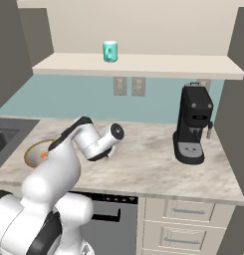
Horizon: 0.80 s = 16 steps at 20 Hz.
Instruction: Move the mug from next to the sink to the open cabinet. Then, move the bowl with the shrimp to the fridge to clear the area for faucet cleaning.
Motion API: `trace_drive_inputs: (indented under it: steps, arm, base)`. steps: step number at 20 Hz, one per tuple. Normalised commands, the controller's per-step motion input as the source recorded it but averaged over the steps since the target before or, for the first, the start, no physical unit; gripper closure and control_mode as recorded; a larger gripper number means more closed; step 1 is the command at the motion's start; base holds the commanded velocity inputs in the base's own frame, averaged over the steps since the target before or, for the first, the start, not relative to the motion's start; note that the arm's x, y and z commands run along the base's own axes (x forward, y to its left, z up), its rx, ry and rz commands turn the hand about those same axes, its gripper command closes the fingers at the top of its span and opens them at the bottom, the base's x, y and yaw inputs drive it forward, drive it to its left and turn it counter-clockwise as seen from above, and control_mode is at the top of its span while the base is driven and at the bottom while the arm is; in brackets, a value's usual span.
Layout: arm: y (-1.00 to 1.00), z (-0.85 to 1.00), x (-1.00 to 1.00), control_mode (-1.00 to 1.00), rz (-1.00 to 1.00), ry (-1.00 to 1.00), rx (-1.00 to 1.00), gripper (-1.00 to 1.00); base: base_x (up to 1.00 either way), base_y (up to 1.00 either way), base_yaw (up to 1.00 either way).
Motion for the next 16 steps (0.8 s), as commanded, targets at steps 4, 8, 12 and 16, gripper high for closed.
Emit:
trace_drive_inputs:
  steps: [4, 8, 12, 16]
  arm:
    - [0.82, 0.04, 0.16, -1.00, -0.01, 0.31, -0.14, -1.00]
    - [0.39, -0.03, 0.03, -1.00, 0.01, 0.10, -0.08, -1.00]
    - [0.07, -0.48, -0.23, -1.00, 0.00, 0.00, 0.00, -1.00]
    - [0.21, -0.52, -0.08, -1.00, 0.00, 0.00, 0.00, -1.00]
  base:
    - [0.00, 0.00, 0.00]
    - [0.00, 0.00, 0.00]
    - [0.00, 0.00, 0.00]
    - [0.00, 0.00, 0.00]
